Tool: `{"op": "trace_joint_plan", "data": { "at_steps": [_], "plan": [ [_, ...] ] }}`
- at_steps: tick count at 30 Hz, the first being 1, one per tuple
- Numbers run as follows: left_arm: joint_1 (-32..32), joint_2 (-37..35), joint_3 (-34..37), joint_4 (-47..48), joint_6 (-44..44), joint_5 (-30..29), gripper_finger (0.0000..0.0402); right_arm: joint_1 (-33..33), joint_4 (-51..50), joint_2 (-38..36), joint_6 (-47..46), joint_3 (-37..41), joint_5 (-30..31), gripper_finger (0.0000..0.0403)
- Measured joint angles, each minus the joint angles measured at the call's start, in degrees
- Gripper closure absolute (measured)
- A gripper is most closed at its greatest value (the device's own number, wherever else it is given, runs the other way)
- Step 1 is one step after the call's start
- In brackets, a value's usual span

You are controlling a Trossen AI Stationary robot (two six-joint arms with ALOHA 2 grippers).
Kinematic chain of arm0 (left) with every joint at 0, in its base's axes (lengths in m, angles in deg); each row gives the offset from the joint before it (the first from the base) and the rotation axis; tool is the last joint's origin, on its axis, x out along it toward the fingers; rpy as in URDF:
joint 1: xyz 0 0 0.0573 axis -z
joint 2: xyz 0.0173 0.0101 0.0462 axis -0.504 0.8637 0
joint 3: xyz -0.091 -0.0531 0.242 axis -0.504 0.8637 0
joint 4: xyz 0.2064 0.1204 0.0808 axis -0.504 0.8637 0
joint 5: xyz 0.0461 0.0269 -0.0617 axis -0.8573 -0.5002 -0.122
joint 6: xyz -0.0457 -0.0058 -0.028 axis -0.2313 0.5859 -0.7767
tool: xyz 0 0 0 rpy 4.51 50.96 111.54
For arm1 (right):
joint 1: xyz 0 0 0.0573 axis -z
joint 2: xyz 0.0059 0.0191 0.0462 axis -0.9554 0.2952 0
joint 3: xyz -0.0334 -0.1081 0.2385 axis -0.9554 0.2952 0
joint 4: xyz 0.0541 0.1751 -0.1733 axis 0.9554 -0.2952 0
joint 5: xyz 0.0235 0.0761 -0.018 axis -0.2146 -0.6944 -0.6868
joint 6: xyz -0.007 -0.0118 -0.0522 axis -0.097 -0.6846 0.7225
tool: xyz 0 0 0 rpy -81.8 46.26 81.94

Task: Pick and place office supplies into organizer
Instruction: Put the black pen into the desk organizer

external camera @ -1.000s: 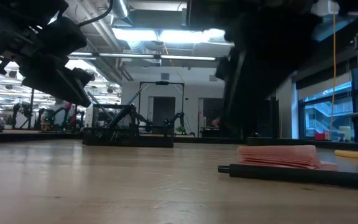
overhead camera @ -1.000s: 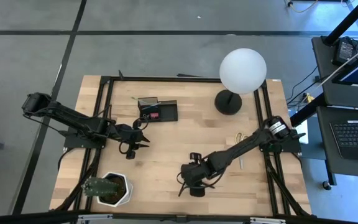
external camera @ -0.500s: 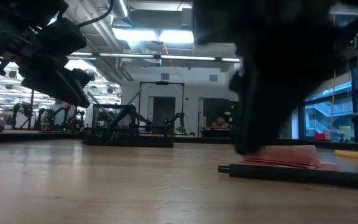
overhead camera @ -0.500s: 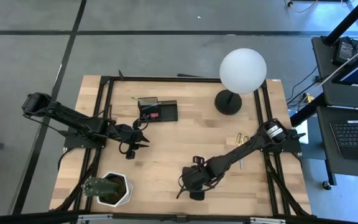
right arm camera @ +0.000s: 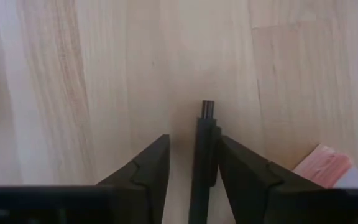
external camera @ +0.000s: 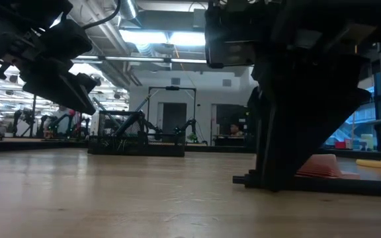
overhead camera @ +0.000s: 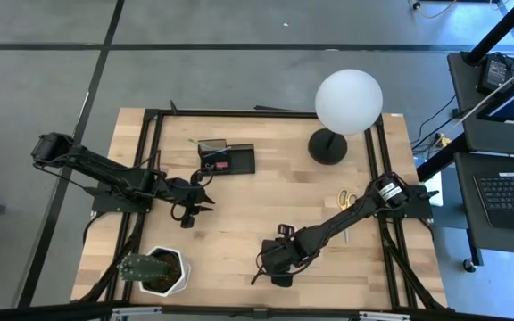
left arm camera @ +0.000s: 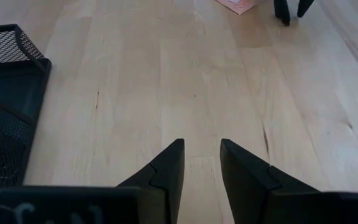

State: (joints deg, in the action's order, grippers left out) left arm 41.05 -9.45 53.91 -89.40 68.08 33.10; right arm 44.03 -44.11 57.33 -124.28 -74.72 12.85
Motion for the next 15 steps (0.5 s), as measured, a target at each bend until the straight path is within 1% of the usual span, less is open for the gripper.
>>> {"op": "trace_joint_plan", "data": {
  "at_steps": [5, 13, 15],
  "plan": [
    [0.0, 0.0, 0.0, 0.01, -0.02, 0.07, 0.0304, 0.02, -0.65, 0.35, 0.12, 0.04, 0.67, 0.0297],
    [0.0, 0.0, 0.0, 0.01, -0.02, 0.2, 0.0304, 0.06, -1.08, 0.34, 0.4, 0.11, 0.78, 0.038],
    [0.0, 0.0, 0.0, 0.01, -0.03, 0.2, 0.0304, 0.06, -1.06, 0.31, 0.4, 0.11, 0.67, 0.0386]
  ]
}}
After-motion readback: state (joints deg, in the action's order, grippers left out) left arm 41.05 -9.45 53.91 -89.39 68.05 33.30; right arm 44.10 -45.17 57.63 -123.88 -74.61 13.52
